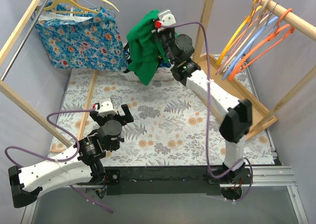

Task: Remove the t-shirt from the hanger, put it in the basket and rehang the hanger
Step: Place the T-shirt in the bin.

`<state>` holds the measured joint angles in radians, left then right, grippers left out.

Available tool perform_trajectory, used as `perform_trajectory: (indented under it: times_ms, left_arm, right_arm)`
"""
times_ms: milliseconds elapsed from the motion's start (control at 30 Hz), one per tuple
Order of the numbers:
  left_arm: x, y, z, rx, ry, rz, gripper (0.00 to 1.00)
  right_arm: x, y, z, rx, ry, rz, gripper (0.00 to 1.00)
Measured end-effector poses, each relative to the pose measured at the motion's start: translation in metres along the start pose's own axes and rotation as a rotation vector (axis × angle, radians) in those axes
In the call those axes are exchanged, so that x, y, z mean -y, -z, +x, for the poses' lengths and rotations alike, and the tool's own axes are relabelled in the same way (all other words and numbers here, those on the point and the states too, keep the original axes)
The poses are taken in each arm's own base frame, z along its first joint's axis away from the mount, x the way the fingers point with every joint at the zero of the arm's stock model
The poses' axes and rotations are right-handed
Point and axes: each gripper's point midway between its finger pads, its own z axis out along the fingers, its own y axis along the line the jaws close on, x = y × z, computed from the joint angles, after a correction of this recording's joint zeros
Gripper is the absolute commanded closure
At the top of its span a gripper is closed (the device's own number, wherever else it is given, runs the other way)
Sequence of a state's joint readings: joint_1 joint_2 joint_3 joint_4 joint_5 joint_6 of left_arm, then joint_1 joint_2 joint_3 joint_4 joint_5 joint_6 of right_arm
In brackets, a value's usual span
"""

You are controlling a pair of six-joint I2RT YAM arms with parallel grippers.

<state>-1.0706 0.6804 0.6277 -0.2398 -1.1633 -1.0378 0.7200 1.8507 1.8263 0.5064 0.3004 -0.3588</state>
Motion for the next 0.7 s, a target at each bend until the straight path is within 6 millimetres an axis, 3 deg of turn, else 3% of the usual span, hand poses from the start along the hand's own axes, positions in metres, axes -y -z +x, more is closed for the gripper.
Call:
perform_trajectory:
  times_ms: [100,300,567,700]
  left_arm:
    - [0.002,-0.001,0.003,-0.006,-0.007,-0.002,0.02]
    - [0.007,-0.004,0.014,-0.030,-0.043,0.003,0.02]
    - [0.014,-0.007,0.027,-0.059,-0.093,0.010,0.02]
    - [0.018,-0.007,0.030,-0.071,-0.088,0.030,0.02]
  right_arm:
    - [0.011,-0.036,-0.003,0.112,0.007,0.053,0.99]
    - [0.037,-0.075,0.049,0.173,0.027,0.107,0.99]
    - [0.062,-0.075,0.118,0.124,-0.016,0.143,0.99]
    - [0.048,-0.064,0.169,0.038,-0.050,0.106,0.99]
